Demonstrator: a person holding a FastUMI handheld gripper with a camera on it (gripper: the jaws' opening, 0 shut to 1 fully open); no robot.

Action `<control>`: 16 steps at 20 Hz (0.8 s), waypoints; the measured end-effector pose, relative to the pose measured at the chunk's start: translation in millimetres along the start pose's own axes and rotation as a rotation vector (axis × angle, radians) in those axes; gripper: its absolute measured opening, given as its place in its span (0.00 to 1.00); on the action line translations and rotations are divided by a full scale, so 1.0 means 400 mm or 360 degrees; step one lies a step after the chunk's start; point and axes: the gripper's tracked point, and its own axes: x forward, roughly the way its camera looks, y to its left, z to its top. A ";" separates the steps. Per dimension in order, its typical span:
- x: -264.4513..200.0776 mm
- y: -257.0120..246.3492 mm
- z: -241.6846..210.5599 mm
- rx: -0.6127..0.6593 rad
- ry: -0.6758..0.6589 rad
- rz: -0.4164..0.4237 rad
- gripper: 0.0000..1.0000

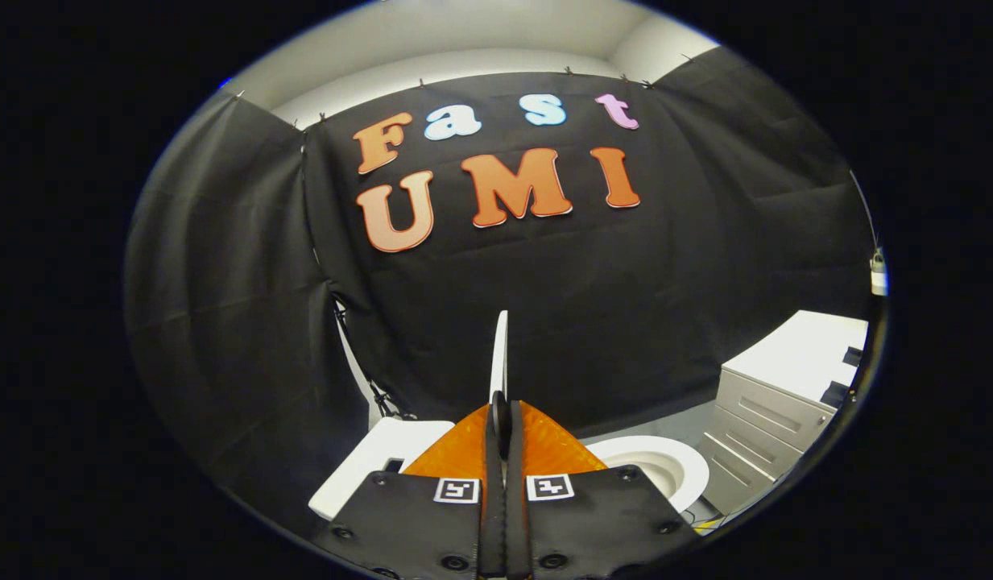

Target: Open the toilet lid.

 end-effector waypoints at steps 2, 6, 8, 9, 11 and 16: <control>0.007 0.044 -0.006 -0.0050 -0.0008 0.0014 0.08; 0.002 0.127 -0.018 -0.0200 -0.0053 0.0004 0.08; 0.000 0.188 -0.032 -0.0229 -0.0048 0.0064 0.08; -0.002 0.215 -0.041 -0.0217 -0.0039 0.0092 0.08; -0.004 0.257 -0.052 -0.0186 -0.0013 0.0139 0.08; -0.003 0.375 -0.089 -0.0222 0.0038 0.0264 0.08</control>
